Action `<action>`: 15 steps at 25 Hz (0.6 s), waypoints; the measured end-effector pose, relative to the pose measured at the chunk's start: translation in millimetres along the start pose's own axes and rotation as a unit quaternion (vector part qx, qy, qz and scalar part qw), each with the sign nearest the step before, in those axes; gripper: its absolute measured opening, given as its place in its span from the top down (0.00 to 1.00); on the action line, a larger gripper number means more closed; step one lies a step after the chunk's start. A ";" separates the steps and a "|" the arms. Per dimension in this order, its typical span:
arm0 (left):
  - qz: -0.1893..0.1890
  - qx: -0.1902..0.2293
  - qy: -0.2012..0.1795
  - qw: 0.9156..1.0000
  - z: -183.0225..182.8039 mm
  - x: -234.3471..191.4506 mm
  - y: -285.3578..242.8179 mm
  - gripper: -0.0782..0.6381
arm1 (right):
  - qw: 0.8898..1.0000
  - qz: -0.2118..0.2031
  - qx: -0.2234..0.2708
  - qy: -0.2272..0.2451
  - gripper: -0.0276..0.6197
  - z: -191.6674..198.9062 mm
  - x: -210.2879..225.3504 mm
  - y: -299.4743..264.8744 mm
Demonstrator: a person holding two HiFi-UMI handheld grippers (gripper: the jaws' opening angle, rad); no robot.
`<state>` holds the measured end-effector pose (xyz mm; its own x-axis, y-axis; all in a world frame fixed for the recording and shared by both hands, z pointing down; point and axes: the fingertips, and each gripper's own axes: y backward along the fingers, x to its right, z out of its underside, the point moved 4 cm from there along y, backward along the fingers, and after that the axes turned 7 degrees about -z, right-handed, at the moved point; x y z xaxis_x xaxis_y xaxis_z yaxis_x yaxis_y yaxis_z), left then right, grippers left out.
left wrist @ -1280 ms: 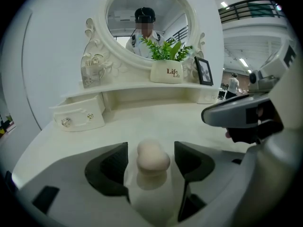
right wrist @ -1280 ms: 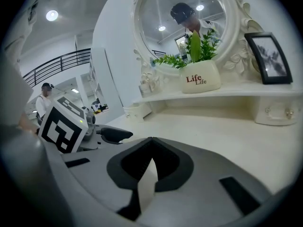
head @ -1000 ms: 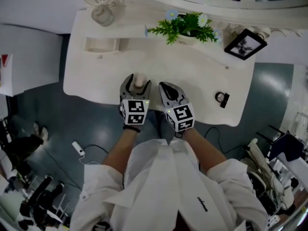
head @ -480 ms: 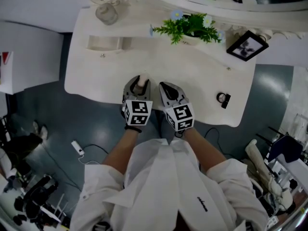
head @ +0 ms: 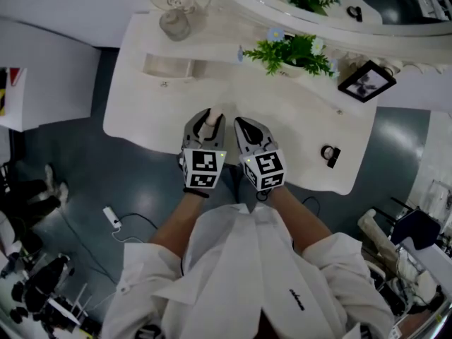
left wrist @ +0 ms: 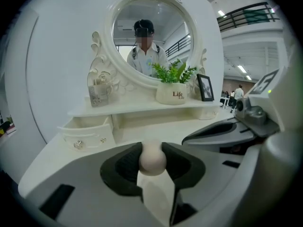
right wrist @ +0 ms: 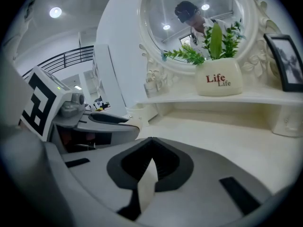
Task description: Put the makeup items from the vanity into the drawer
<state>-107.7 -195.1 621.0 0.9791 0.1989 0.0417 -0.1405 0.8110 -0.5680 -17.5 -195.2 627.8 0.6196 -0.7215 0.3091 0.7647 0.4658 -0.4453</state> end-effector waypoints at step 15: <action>-0.062 0.048 0.042 0.996 -35.3 -84.9 -3.3 0.69 | 0.996 -0.057 0.033 0.052 0.93 -72.6 -23.4 -87.2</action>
<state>-185.1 -234.1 590.3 0.9981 0.0509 0.0350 -0.0278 0.8762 -0.4811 -111.5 -256.1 598.4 0.5085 -0.8194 0.2647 0.8414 0.4073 -0.3553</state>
